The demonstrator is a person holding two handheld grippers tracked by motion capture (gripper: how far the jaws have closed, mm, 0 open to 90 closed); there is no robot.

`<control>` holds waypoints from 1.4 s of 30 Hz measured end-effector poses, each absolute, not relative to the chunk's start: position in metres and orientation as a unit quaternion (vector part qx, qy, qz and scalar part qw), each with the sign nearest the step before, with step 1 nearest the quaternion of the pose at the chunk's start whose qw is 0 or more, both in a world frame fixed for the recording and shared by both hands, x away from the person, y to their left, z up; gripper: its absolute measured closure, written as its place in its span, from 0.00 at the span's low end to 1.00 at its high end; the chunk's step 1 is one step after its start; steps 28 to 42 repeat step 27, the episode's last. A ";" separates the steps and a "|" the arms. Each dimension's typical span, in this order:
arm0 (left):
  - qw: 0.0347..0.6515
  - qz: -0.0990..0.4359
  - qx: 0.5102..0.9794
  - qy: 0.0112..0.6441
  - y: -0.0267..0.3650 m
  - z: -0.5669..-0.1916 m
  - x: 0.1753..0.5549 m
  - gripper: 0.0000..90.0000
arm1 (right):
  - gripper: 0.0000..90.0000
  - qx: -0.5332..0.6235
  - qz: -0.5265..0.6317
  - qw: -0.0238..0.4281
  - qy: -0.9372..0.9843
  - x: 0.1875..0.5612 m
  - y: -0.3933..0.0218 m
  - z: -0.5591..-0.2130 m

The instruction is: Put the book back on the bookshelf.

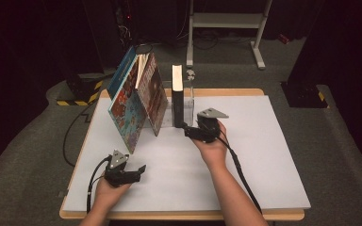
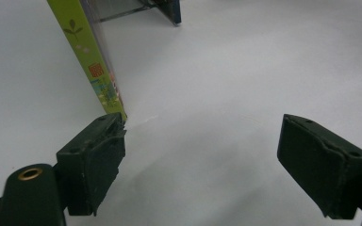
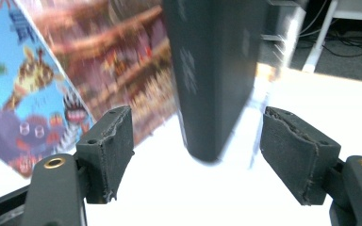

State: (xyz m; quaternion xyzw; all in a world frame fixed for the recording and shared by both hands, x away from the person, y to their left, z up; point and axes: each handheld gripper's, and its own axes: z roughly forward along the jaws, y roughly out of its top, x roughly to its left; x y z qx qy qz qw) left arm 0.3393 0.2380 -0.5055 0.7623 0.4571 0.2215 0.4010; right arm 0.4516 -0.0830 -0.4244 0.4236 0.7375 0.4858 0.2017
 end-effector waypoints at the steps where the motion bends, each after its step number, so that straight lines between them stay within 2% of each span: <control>1: 0.401 0.221 0.762 0.458 0.238 -0.506 0.340 0.18 | 0.29 0.426 0.484 0.203 0.737 0.447 -0.089 -0.427; 13: 0.420 0.236 0.753 0.448 0.240 -0.503 0.335 0.18 | 0.30 0.482 0.438 0.263 0.712 0.344 -0.219 -0.484; 15: 0.430 0.241 0.746 0.448 0.240 -0.499 0.333 0.18 | 0.30 0.495 0.442 0.250 0.706 0.335 -0.230 -0.488; 21: 0.447 0.257 0.734 0.442 0.242 -0.489 0.325 0.18 | 0.29 0.490 0.447 0.254 0.704 0.335 -0.235 -0.484; 42: 0.452 0.256 0.730 0.444 0.247 -0.489 0.321 0.18 | 0.28 0.492 0.440 0.254 0.707 0.339 -0.237 -0.487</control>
